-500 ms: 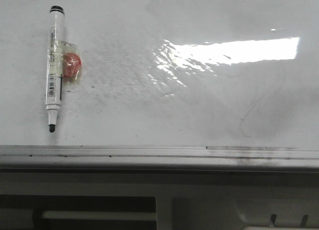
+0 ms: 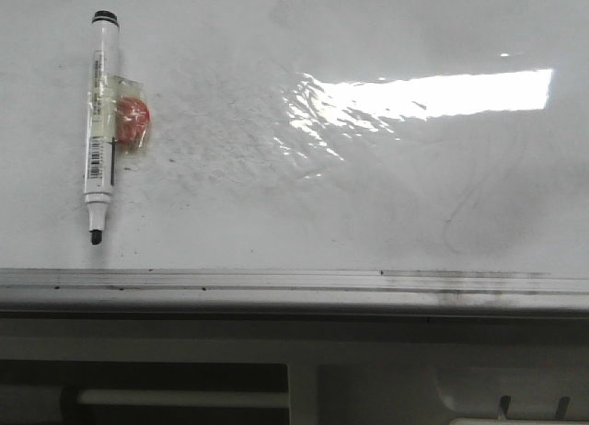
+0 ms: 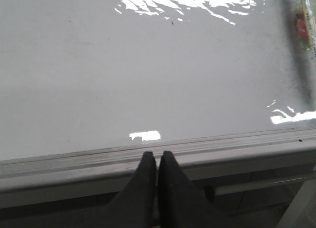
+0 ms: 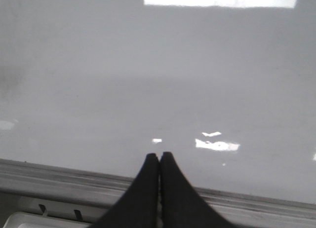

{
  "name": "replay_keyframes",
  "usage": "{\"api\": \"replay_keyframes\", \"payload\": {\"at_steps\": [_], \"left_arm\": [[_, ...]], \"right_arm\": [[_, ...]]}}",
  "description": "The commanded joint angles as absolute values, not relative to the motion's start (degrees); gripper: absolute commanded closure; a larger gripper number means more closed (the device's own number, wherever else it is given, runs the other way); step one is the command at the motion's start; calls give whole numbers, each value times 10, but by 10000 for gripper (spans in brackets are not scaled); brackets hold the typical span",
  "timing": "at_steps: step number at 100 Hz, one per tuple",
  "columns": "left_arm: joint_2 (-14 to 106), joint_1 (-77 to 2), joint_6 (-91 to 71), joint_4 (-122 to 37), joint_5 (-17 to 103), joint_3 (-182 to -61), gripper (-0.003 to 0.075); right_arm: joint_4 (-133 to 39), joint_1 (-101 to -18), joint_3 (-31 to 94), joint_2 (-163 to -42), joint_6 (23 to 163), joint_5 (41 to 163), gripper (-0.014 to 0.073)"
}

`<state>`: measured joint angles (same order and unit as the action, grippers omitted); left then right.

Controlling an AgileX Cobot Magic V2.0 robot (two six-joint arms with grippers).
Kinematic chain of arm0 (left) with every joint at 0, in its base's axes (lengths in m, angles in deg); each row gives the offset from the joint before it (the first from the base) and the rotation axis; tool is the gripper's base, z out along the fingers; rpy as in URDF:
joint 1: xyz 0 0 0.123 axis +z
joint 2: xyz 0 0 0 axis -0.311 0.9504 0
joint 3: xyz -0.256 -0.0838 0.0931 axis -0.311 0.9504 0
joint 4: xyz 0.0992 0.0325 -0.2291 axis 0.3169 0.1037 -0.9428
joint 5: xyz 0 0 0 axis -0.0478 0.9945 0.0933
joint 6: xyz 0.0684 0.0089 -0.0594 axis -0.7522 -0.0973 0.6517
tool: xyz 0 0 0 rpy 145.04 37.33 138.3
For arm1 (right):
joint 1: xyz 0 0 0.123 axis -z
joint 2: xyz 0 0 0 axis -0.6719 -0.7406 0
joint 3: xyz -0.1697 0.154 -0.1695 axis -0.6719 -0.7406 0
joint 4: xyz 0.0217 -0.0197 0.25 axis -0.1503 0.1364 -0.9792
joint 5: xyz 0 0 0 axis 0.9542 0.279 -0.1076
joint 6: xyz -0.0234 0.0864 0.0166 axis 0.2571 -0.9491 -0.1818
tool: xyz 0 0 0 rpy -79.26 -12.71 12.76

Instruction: Write number 8 on whiteboard

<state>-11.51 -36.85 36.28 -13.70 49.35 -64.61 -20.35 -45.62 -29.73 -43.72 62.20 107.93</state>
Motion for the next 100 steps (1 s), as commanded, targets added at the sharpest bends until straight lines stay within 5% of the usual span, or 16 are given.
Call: {"api": "replay_keyframes", "payload": {"at_steps": [1, 37, 58, 78, 100], "left_arm": [[-130, -374, 369, -138, 462, -624, 741], [-130, -374, 369, -83, 421, -624, 741], [-130, -374, 372, -374, 228, -624, 741], [-130, -374, 372, -594, 205, -626, 741], [-56, -375, 368, -515, 372, -707, 741]], "right_arm": [[-193, -454, -303, -424, 623, 1065, 658], [-163, -454, -303, -424, 623, 949, 658], [-263, -454, -302, -424, 623, 828, 658], [-388, -454, -259, -425, 623, 875, 657], [-288, -454, -87, -513, 623, 1134, 643]]}}
